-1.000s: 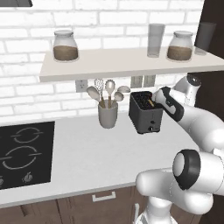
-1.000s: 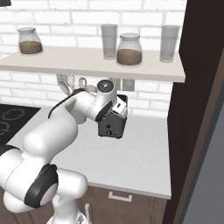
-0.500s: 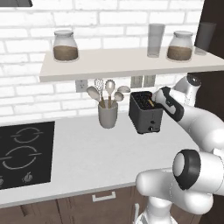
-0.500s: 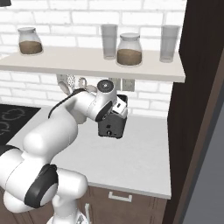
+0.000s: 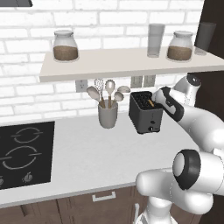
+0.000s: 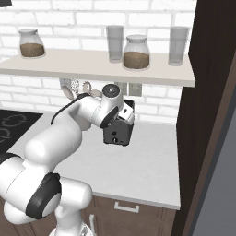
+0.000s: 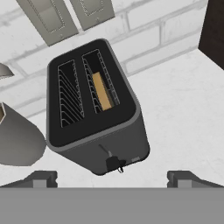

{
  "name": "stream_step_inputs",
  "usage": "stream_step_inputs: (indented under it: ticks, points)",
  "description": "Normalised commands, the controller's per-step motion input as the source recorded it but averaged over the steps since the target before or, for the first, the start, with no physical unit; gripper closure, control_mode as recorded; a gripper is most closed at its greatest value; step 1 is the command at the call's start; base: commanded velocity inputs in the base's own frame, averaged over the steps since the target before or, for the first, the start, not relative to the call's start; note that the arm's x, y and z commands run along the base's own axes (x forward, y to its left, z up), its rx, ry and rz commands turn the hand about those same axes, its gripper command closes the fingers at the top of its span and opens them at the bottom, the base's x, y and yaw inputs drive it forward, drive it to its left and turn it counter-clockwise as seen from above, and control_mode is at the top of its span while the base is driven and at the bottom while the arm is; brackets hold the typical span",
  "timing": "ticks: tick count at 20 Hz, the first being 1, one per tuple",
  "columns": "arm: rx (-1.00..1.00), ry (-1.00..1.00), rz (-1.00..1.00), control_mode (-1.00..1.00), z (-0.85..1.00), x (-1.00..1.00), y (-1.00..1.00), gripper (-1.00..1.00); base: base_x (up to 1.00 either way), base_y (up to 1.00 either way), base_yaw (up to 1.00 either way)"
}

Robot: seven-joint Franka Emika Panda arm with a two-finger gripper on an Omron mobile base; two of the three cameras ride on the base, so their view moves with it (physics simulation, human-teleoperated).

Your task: Start the toaster. Once the lever pops up, take the bread to the plate on the dining counter.

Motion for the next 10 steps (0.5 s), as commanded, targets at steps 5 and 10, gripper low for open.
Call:
stream_step_inputs:
  ticks: [5, 10]
  points:
    - [0.0, 0.0, 0.0, -1.0, 0.0, 0.0, 0.0, -1.0, 0.0, 0.0, 0.0]
    - [0.0, 0.0, 0.0, -1.0, 0.0, 0.0, 0.0, -1.0, 0.0, 0.0, 0.0]
